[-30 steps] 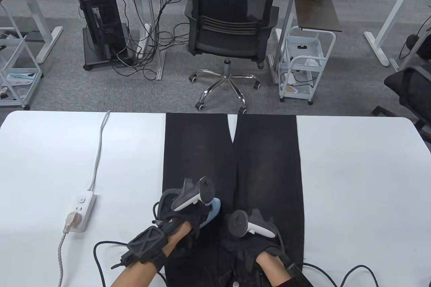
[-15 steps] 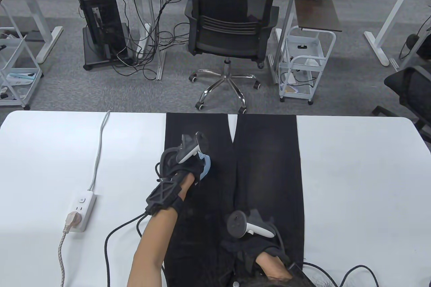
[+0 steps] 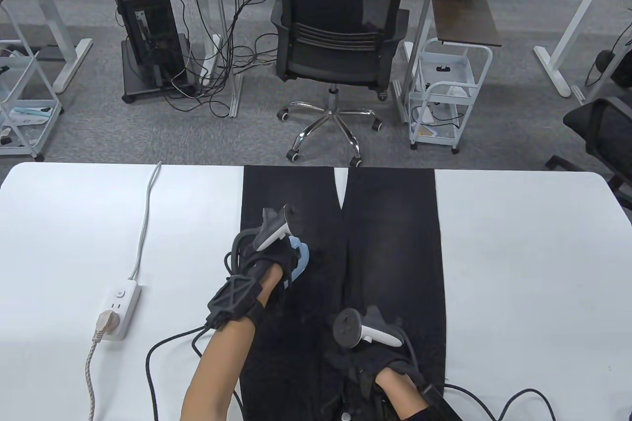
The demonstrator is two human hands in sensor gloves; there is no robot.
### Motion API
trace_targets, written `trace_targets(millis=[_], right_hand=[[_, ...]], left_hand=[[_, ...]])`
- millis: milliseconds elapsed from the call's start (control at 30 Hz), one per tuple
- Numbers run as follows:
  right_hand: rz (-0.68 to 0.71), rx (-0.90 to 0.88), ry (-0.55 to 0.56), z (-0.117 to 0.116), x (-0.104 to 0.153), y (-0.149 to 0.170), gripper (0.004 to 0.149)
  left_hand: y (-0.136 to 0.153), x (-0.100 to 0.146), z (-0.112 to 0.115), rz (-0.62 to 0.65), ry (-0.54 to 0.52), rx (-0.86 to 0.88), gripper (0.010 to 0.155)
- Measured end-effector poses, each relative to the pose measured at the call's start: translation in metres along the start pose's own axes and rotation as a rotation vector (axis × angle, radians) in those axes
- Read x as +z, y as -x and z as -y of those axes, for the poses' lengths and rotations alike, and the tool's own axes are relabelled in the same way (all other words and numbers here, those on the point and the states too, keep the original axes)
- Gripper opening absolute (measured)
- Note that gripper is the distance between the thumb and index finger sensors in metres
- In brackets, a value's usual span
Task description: Iron trousers with electric iron on table
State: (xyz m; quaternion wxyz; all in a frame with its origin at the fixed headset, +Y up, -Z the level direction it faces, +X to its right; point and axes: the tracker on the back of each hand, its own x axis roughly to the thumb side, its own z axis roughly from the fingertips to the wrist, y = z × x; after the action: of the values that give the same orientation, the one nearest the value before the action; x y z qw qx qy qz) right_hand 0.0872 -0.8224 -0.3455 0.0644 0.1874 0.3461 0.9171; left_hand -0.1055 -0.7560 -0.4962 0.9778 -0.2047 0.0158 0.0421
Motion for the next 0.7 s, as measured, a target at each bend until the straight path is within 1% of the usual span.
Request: trace_targets(millis=[67,167,200,267,300,367,400,433,467,500,533,600,633,700], right_hand=[[-0.001,0.004,0.003,0.0,0.0,0.0,0.079],[-0.003,0.007,0.009,0.0,0.0,0.0,0.079],[-0.004,0.009,0.011,0.0,0.0,0.001,0.078],[-0.003,0.011,0.021,0.0,0.0,0.001,0.078],[-0.002,0.013,0.028,0.0,0.001,0.001,0.078],[0.0,0.016,0.04,-0.001,0.001,0.001,0.078],[0.003,0.017,0.049,0.0,0.001,0.001,0.078],[0.007,0.023,0.078,0.001,0.003,0.001,0.077],[0.004,0.038,0.127,0.003,0.007,0.002,0.076],[0.002,0.041,0.142,0.004,0.008,0.002,0.076],[-0.001,0.043,0.206,0.006,0.015,0.002,0.076],[0.005,0.037,0.234,0.008,0.025,0.006,0.075],[0.002,0.02,0.249,0.012,0.033,0.011,0.075],[-0.011,-0.011,0.29,0.018,0.048,0.023,0.069]], left_hand=[[-0.003,0.017,0.008,0.029,-0.011,-0.023,0.039],[-0.006,0.042,0.019,0.078,0.019,-0.035,0.039],[-0.008,0.055,0.024,0.096,0.019,-0.061,0.039],[-0.011,0.075,0.033,0.117,-0.008,-0.105,0.038],[-0.012,0.087,0.038,0.143,0.006,-0.085,0.038],[-0.012,0.106,0.049,0.168,-0.021,-0.09,0.038],[-0.012,0.112,0.051,0.175,-0.029,-0.081,0.038],[-0.012,0.118,0.054,0.18,-0.016,-0.102,0.038],[-0.011,0.124,0.056,0.179,-0.026,-0.099,0.038],[-0.01,0.126,0.057,0.183,-0.022,-0.102,0.038],[-0.009,0.129,0.058,0.187,-0.018,-0.095,0.038],[-0.008,0.131,0.058,0.197,-0.014,-0.091,0.039],[-0.009,0.134,0.058,0.208,-0.003,-0.096,0.039],[-0.014,0.14,0.054,0.228,-0.017,-0.118,0.039]])
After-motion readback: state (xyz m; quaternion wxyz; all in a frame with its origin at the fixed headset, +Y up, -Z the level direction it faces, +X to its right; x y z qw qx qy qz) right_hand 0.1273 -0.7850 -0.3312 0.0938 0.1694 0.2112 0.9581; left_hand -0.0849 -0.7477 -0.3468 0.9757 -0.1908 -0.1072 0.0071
